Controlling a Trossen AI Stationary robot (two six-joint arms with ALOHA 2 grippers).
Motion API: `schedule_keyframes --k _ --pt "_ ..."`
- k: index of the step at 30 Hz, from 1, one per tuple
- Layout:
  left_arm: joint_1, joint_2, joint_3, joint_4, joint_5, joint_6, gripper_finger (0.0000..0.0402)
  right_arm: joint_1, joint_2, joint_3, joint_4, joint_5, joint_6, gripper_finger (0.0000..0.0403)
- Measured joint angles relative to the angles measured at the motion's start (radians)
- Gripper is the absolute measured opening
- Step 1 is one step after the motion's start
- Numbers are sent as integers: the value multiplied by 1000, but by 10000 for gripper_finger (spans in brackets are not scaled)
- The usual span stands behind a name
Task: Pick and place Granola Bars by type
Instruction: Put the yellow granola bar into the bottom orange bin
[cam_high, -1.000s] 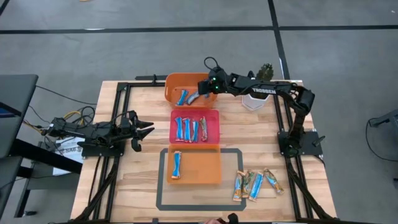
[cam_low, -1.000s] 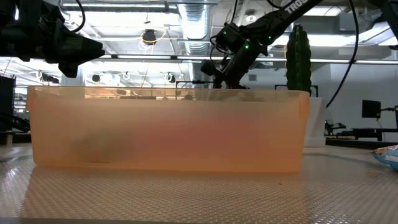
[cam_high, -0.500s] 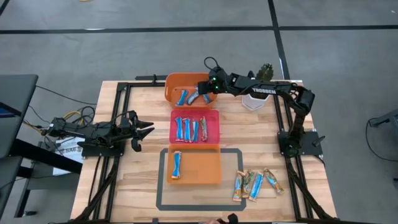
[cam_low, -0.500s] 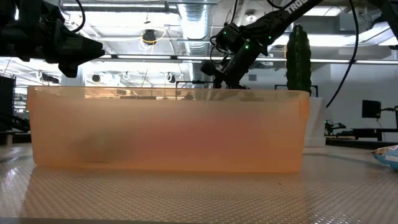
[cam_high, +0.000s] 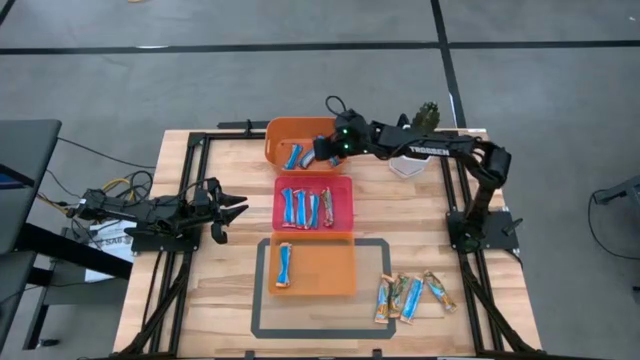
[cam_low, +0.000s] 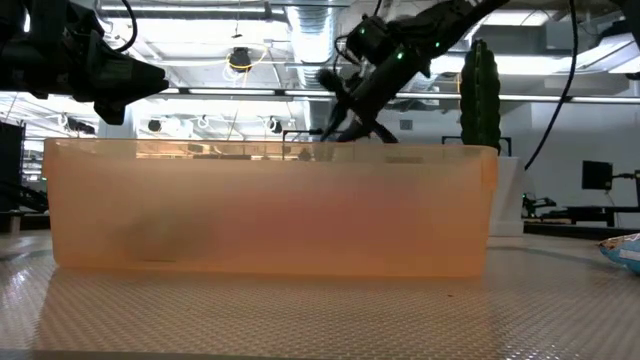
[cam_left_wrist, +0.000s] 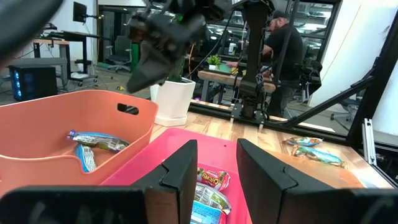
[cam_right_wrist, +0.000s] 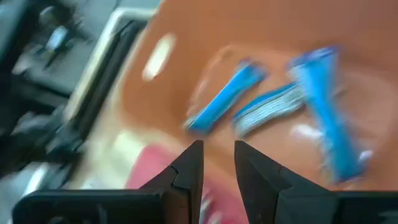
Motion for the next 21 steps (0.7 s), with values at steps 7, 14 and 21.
schedule_keyframes --k 7,14,21 --pt "0 0 0 0 0 0 105 63 -65 0 20 -226 0 82" --pt "0 0 0 0 0 0 105 135 -135 0 17 -356 1 82" --pt "0 0 0 0 0 0 105 238 -219 0 -3 -368 -1 82"
